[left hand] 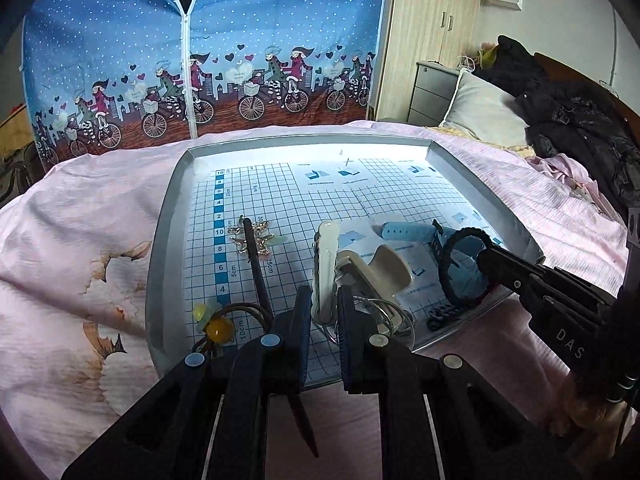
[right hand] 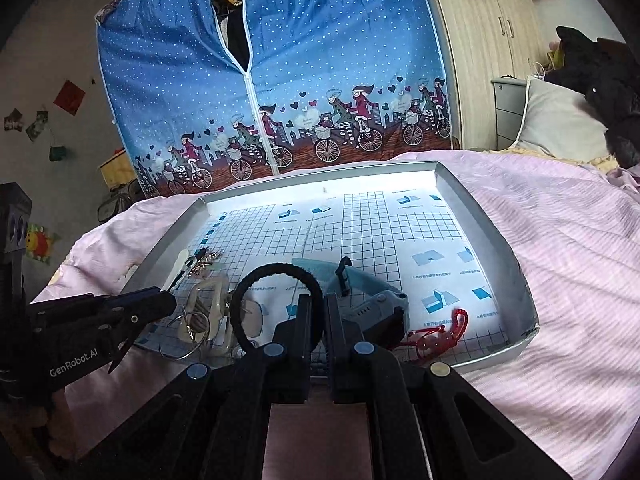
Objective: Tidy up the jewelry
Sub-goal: 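Carry the clip into the tray with the left tool while the right tool carries the black hair tie, then open both tools and lift them away from the tray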
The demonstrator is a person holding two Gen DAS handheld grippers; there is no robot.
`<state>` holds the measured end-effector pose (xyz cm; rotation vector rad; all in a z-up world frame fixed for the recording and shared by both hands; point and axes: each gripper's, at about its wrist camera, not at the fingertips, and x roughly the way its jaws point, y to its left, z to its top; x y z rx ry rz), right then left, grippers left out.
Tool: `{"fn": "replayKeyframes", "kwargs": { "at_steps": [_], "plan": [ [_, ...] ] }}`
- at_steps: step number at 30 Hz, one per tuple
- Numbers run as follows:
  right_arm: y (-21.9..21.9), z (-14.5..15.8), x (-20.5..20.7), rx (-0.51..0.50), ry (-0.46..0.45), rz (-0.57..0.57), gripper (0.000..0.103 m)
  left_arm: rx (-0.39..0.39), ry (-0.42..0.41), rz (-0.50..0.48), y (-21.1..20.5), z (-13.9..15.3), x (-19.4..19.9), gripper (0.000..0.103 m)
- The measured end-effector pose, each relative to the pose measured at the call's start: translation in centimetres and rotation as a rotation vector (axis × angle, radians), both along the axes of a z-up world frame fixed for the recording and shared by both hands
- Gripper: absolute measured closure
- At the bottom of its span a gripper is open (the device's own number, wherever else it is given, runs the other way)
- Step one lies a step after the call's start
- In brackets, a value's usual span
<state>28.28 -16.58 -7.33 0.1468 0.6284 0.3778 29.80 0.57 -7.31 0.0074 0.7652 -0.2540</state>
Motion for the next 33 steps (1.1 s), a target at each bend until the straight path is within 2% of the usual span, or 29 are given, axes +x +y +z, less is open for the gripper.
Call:
{"fn": "replayKeyframes", "kwargs": {
  "at_steps": [15,26,29,31,33],
  "plan": [
    [-0.8,-0.6,0.5,0.025,0.030,-0.004,0.096,-0.058,0.045,0.035,1.5,-0.2,0.5,0.093],
    [-0.7,-0.5,0.4,0.017,0.029,-0.004,0.096,-0.063,0.061,0.056,1.9,-0.1,0.7,0.092],
    [-0.7,-0.5,0.3,0.019,0.029,-0.004,0.096,-0.070,0.058,0.060,2.1,0.0,0.7,0.084],
    [-0.7,-0.5,0.3,0.018,0.029,-0.004,0.096,-0.075,0.044,0.062,2.2,0.2,0.5,0.067],
    [-0.7,-0.5,0.3,0.019,0.026,-0.005,0.092,-0.082,0.023,0.064,2.2,0.5,0.3,0.063]
  ]
}}
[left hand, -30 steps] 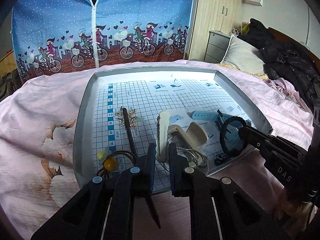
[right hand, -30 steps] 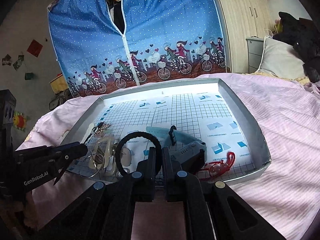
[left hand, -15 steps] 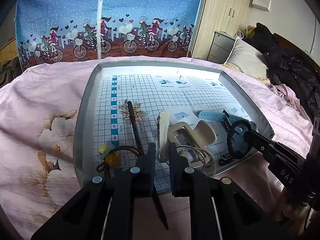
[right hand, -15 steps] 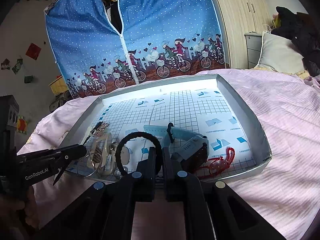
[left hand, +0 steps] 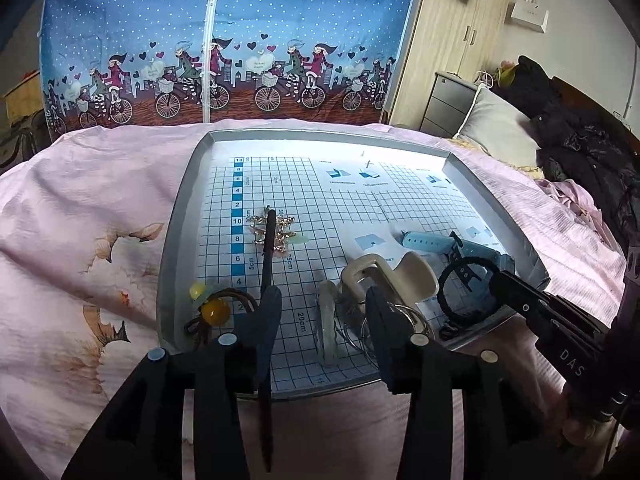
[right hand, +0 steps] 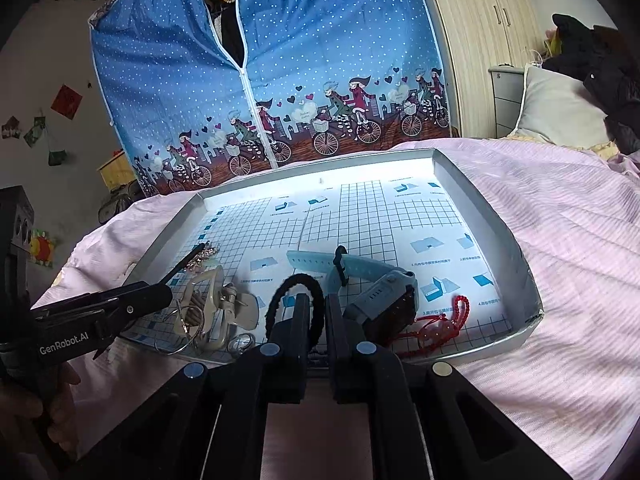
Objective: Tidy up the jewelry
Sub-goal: 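Open both tools and lift them away from the tray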
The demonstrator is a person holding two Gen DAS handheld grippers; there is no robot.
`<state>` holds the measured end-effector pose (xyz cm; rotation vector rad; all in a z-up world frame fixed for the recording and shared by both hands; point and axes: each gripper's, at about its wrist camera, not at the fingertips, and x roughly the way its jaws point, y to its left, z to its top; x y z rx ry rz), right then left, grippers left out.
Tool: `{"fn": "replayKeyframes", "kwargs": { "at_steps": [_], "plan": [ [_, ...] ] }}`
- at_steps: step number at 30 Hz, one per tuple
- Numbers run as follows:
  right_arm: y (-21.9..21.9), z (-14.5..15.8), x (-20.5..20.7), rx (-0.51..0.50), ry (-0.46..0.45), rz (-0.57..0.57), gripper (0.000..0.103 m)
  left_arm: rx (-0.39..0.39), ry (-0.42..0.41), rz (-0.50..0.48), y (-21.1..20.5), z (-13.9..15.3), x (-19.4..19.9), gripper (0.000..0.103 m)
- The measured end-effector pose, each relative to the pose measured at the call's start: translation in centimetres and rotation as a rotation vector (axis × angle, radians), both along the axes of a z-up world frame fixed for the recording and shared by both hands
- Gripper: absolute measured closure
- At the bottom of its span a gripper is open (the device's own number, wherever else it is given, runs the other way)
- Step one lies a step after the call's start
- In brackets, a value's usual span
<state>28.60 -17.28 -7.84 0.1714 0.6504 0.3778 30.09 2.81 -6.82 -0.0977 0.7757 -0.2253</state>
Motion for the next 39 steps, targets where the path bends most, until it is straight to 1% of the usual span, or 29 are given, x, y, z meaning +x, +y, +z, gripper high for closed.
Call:
{"fn": "replayKeyframes", "kwargs": {
  "at_steps": [1,2,3,4,6,8,10,11,12,13,14,15,16,17,18,20,22,27,31,39],
  "plan": [
    [0.0,0.1,-0.1,-0.001,-0.003,-0.002,0.090,-0.002,-0.009,0.002,0.0,0.2,-0.1,0.060],
    [0.1,0.2,-0.1,-0.002,-0.008,-0.005,0.085,-0.002,-0.016,0.007,0.1,0.3,-0.1,0.057],
    [0.1,0.4,-0.3,-0.003,-0.020,-0.008,0.081,-0.002,-0.028,0.017,0.2,0.5,-0.2,0.048],
    [0.1,0.5,-0.5,-0.003,-0.031,-0.009,0.079,-0.005,-0.041,0.027,0.3,0.7,-0.3,0.038],
    [0.1,0.9,-0.8,-0.011,-0.052,-0.019,0.071,-0.014,-0.060,0.046,0.7,1.0,-0.4,0.030],
    [0.0,1.1,-1.0,-0.010,-0.068,-0.028,0.067,-0.019,-0.065,0.062,1.0,1.3,-0.3,0.030],
    [-0.1,1.3,-1.1,-0.008,-0.079,-0.042,0.060,-0.022,-0.067,0.074,1.2,1.4,-0.3,0.030],
    [-0.3,1.4,-1.1,-0.005,-0.082,-0.048,0.054,-0.028,-0.070,0.076,1.3,1.4,-0.3,0.029],
    [-0.4,1.5,-1.2,-0.003,-0.087,-0.056,0.047,-0.034,-0.072,0.076,1.4,1.4,-0.3,0.019],
    [-0.5,1.5,-1.2,-0.001,-0.091,-0.062,0.043,-0.040,-0.077,0.077,1.4,1.4,-0.4,0.008],
    [-0.5,1.6,-1.2,0.000,-0.097,-0.067,0.036,-0.045,-0.088,0.081,1.4,1.5,-0.5,0.005],
    [-0.7,1.6,-1.2,0.001,-0.102,-0.071,0.031,-0.047,-0.099,0.083,1.4,1.6,-0.7,0.005],
    [-0.7,1.7,-1.2,0.000,-0.109,-0.075,0.028,-0.048,-0.107,0.081,1.4,1.8,-0.8,0.005],
    [-0.8,1.8,-1.3,0.000,-0.117,-0.081,0.022,-0.049,-0.113,0.076,1.3,1.9,-0.8,0.005],
    [-0.9,1.9,-1.4,0.001,-0.125,-0.087,0.013,-0.050,-0.120,0.073,1.3,2.0,-0.9,0.005],
    [-1.2,2.0,-1.5,0.007,-0.136,-0.097,0.002,-0.054,-0.138,0.073,1.3,2.2,-1.1,0.004],
    [-1.5,2.2,-1.6,0.015,-0.147,-0.109,0.000,-0.056,-0.151,0.077,1.3,2.4,-1.3,0.002],
    [-2.2,2.5,-1.8,0.022,-0.156,-0.127,0.000,-0.061,-0.187,0.097,1.7,3.1,-1.9,0.002],
    [-2.7,3.2,-2.4,0.020,-0.187,-0.138,0.000,-0.063,-0.221,0.111,2.0,3.9,-2.9,0.002],
    [-3.2,5.2,-4.3,0.007,-0.256,-0.153,0.000,-0.012,-0.303,0.109,1.7,6.4,-5.6,0.002]
  ]
}}
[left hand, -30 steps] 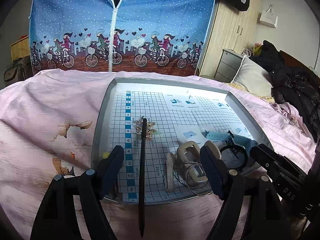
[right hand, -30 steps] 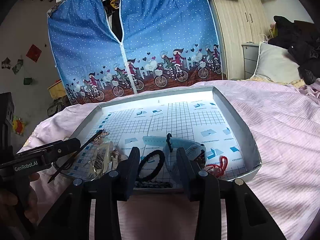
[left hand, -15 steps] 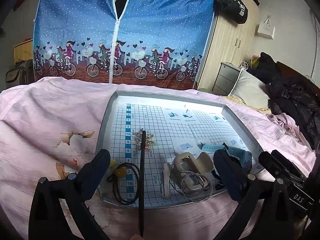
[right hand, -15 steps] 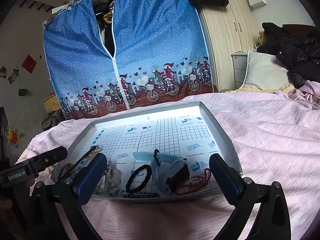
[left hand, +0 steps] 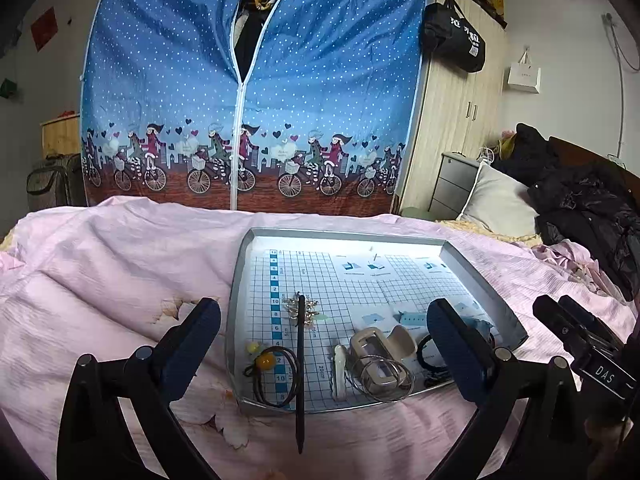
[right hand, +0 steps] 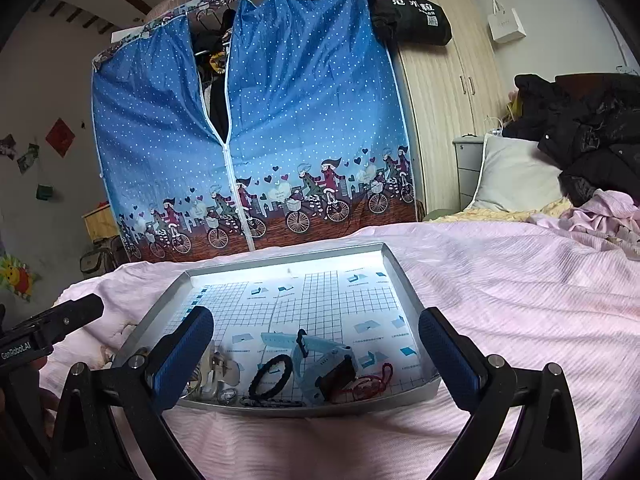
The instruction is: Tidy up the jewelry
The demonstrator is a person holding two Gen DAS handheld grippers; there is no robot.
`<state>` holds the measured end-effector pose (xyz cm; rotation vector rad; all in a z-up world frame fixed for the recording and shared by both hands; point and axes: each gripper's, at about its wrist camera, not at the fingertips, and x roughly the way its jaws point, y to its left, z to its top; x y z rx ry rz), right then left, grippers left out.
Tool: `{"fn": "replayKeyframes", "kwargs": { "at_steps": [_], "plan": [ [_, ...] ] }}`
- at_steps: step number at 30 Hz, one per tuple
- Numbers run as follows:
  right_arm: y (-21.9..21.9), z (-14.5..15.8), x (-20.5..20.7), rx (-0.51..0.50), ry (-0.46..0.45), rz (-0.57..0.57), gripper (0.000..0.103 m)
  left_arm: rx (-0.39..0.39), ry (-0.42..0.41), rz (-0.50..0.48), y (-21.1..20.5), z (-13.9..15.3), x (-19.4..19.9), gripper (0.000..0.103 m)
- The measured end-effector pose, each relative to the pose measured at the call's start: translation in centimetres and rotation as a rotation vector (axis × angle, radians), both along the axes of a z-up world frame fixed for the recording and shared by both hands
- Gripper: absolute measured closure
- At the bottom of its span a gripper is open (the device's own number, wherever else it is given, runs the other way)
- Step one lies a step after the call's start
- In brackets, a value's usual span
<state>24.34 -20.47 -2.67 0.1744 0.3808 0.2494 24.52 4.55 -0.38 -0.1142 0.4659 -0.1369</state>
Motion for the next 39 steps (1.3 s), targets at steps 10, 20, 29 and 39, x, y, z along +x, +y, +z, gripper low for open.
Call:
{"fn": "replayKeyframes", "kwargs": {
  "at_steps": [10,20,29,39],
  "plan": [
    [0.2,2.9,-2.6,-0.016,-0.073,0.035,0.000,-0.067,-0.050,0.045,0.7,2.9,-3.2,0.002],
    [0.6,4.6,-6.7,-0.037,-0.124,0.052,0.000,-0.082,-0.140,0.083,1.2,5.5,-8.6,0.002],
    [0.4,6.6,-10.1,0.003,-0.140,0.073,0.000,-0.029,-0.196,0.123,0.3,6.3,-13.3,0.002],
    [-0.4,7.3,-15.0,0.021,-0.152,0.091,0.000,0.017,-0.176,0.150,-0.5,5.5,-18.7,0.002]
  ]
}}
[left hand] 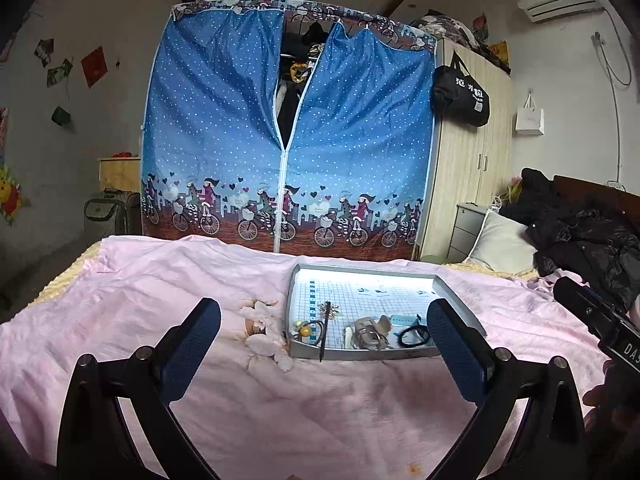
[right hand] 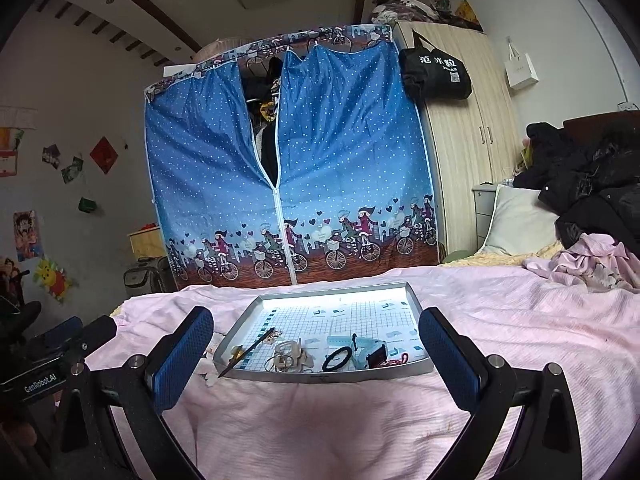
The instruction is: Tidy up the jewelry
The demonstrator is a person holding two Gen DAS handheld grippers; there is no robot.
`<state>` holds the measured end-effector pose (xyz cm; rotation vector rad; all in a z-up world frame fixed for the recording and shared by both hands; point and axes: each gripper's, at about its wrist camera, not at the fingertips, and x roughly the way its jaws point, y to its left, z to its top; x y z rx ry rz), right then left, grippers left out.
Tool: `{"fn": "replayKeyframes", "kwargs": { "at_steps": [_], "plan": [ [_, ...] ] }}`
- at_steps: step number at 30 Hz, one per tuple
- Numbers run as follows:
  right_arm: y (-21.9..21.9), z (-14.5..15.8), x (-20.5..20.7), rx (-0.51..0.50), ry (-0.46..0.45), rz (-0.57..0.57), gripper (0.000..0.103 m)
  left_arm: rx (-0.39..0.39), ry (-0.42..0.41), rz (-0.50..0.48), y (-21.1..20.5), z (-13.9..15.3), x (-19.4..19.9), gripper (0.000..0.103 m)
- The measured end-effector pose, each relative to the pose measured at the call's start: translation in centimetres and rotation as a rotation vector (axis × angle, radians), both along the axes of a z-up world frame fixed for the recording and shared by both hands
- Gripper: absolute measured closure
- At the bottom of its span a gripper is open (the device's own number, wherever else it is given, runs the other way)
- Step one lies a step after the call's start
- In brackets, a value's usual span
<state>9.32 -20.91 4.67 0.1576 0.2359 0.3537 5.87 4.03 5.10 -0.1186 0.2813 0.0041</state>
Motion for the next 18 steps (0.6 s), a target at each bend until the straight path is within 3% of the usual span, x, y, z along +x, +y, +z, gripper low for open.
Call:
{"fn": "replayKeyframes", "kwargs": {
  "at_steps": [6,18],
  "plan": [
    [-0.4,-0.7,-3.3,-0.002,0.026,0.020,0.000,0.035,0.019,-0.018,-1.4,-0.6,-3.2,0.002],
    [-1.3,-2.3,-8.8,-0.047,0.062,-0.036,0.000,0.011,0.077,-0.053,-3.5,-1.7,-8.2,0.002]
  ]
}}
